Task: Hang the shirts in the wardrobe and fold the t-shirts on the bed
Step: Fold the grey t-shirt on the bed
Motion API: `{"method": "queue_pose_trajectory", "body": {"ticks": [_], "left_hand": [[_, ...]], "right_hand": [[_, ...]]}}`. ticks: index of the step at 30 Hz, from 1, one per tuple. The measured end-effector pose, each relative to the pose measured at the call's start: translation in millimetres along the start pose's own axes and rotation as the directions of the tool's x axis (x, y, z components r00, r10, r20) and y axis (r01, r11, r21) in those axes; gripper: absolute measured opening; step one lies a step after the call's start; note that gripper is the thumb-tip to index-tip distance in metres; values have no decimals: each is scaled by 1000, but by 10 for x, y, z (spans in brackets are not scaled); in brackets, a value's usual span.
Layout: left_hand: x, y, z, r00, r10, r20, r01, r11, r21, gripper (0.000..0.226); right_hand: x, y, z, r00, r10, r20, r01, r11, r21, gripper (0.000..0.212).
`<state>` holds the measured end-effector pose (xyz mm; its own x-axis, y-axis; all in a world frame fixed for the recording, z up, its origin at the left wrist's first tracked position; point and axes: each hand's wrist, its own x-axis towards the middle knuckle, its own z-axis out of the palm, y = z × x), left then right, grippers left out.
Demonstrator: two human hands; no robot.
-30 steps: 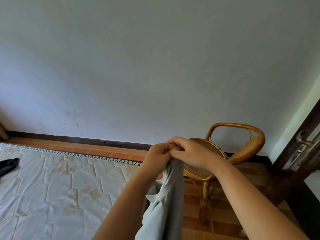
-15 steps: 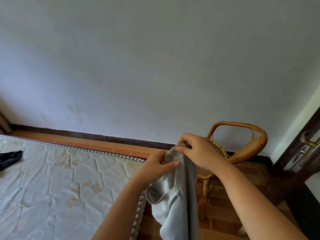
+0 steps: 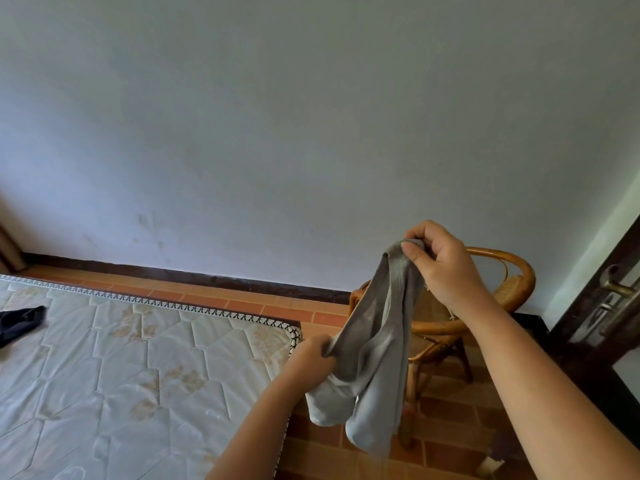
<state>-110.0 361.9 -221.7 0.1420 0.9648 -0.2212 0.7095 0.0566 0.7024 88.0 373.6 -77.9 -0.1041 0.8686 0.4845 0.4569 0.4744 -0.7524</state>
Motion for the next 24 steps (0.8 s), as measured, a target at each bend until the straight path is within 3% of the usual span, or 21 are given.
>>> {"method": "queue_pose_trajectory", "body": {"ticks": [6, 9, 12, 15, 22, 24], "left_hand": [[54, 42, -345, 975, 12, -223, -23, 999, -47, 23], [66, 130, -619, 933, 71, -352, -133, 979, -155, 34], [37, 313, -858, 924, 123, -363, -219, 946, -238, 38], [46, 455, -1036, 922, 193, -337, -275, 937, -216, 39], [111, 572, -1340, 884, 336, -324, -300, 941, 157, 31], [102, 613, -1416, 879, 391, -273, -318, 907, 277, 43]], "right_hand": [[187, 295, -198, 998, 27, -51, -33, 991, -130, 9], [284, 453, -269, 997, 57, -58, -66, 984, -163, 8], [354, 529, -313, 996, 61, -70, -72, 983, -170, 8], [394, 558, -355, 999, 25, -29, -31, 976, -217, 8], [483, 674, -511, 981, 31, 193, 58, 898, -437, 9], [506, 672, -551, 975, 36, 221, 80, 865, -494, 10]]}}
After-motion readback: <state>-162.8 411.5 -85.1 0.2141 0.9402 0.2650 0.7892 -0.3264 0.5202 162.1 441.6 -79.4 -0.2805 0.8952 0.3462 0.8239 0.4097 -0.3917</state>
